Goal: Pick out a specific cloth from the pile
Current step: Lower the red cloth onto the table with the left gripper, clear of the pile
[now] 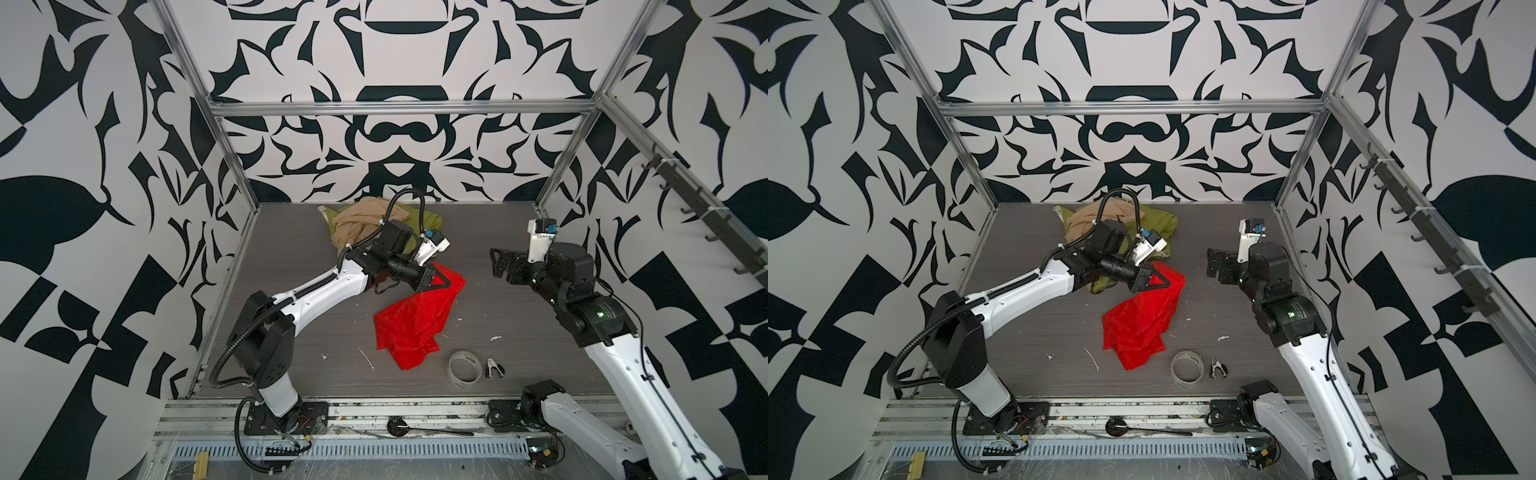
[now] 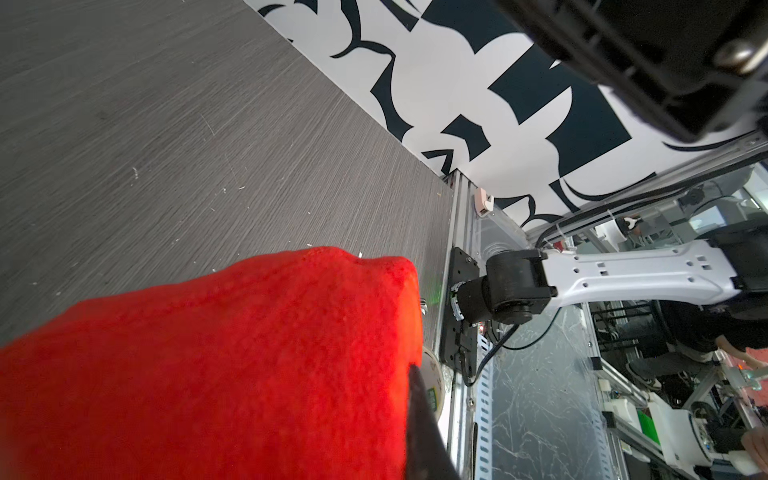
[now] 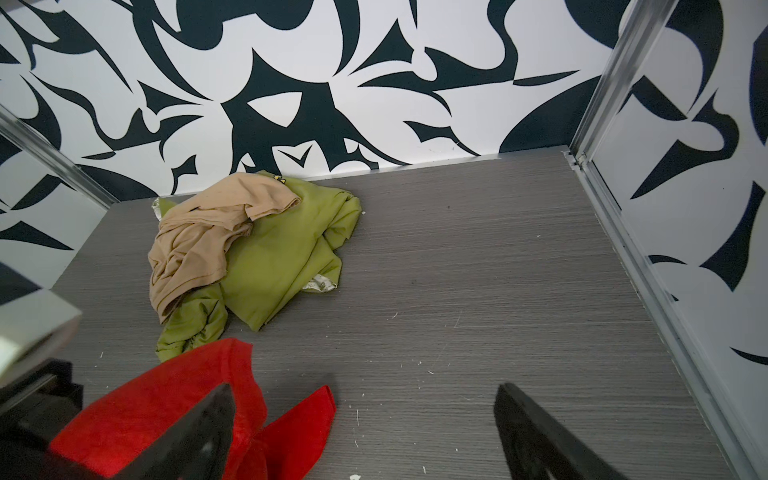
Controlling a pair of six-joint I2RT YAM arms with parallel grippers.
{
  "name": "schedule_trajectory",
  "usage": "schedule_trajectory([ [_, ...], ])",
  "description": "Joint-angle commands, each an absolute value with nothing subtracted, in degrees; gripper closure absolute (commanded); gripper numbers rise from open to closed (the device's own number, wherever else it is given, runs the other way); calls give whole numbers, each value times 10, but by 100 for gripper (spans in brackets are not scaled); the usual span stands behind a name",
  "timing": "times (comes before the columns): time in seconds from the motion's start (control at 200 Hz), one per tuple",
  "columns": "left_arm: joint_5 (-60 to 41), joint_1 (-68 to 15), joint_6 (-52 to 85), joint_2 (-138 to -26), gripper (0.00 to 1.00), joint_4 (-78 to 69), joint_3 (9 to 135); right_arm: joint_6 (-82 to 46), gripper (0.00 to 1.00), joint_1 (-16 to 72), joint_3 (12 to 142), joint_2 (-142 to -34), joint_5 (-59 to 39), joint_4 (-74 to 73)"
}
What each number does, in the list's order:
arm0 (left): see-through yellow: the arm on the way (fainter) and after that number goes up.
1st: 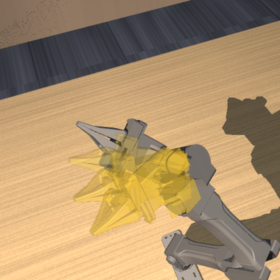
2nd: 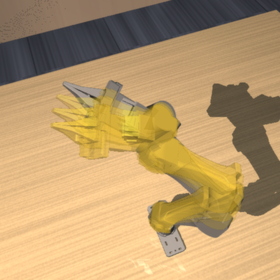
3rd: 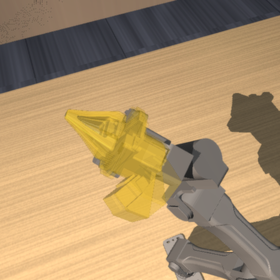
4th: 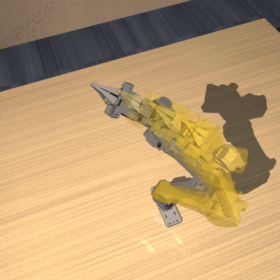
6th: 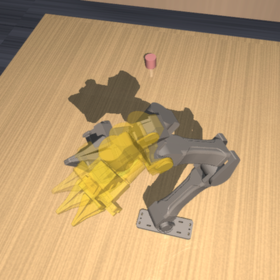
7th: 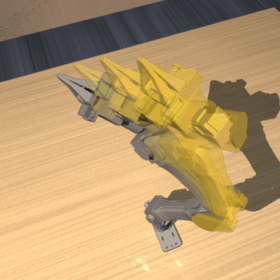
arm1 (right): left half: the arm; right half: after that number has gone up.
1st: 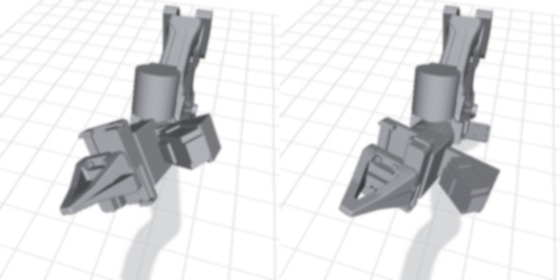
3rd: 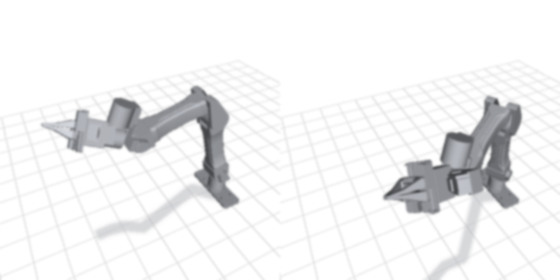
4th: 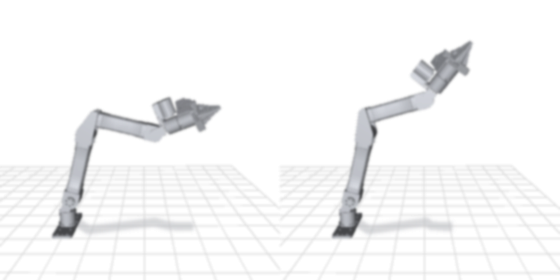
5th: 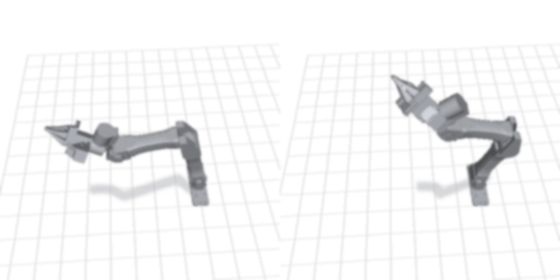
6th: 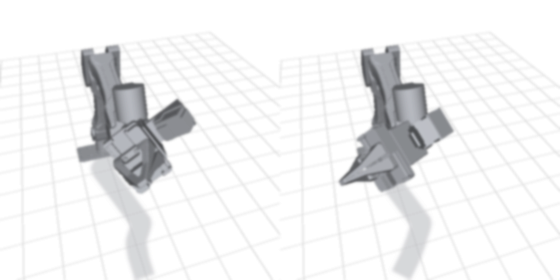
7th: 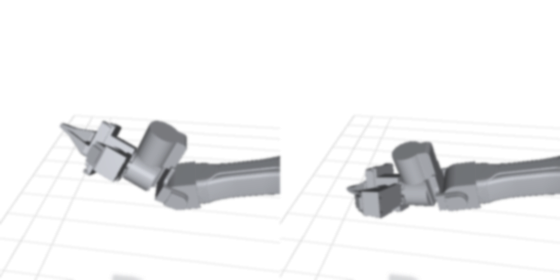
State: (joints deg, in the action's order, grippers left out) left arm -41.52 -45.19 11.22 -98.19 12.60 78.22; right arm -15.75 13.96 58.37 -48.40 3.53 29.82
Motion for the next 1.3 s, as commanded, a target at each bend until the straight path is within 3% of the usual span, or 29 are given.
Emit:
schedule_trajectory([
  [0.0, -414, -463, 86, -1013, 100, 132, 815, -142, 1, 138, 578, -476, 53, 299],
  [0.225, -400, -474, 40, -1089, 100, 209, 893, -136, 1, 137, 576, -477, 62, 304],
  [0.735, -376, -494, 40, -1204, 100, 214, 966, -135, 3, 133, 545, -458, 105, 306],
  [1.04, -380, -496, 29, -1243, 76, 207, 1005, -124, 3, 127, 541, -458, 126, 300],
  [1.295, -381, -497, 39, -1265, 42, 177, 1020, -117, 3, 123, 541, -463, 125, 299],
])
